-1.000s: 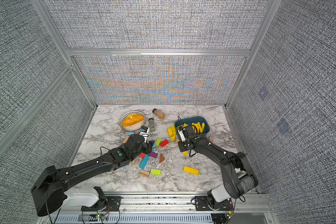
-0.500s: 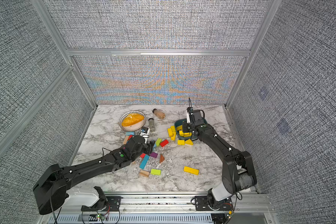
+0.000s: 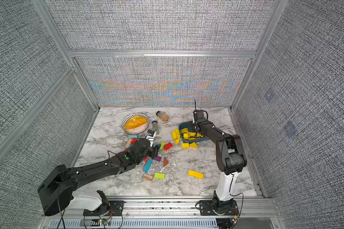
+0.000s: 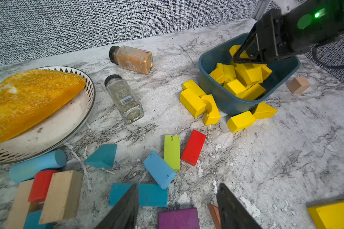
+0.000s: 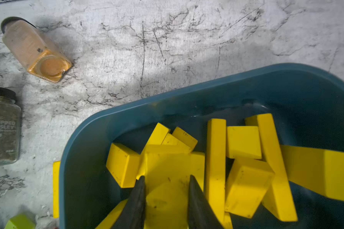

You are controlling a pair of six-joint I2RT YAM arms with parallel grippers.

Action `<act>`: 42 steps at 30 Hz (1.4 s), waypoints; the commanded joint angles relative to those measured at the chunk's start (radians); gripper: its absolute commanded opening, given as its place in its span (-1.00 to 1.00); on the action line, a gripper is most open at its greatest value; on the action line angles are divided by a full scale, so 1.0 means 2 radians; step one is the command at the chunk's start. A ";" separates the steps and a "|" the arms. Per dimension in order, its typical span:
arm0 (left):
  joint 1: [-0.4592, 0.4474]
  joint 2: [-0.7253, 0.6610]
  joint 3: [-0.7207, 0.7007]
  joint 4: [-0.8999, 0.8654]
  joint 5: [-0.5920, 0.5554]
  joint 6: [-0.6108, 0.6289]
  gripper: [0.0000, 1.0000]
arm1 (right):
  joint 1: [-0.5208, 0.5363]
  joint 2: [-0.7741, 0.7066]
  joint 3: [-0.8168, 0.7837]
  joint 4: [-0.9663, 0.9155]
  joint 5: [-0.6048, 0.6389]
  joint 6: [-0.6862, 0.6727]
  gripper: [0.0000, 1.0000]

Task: Pick out the yellow building blocks
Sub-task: Place the building block in the storage box, then pick up the building block from the center of the board.

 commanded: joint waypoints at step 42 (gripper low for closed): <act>-0.118 0.173 0.164 -0.105 0.272 0.262 0.22 | 0.001 -0.515 -0.278 -0.081 -0.011 0.064 0.10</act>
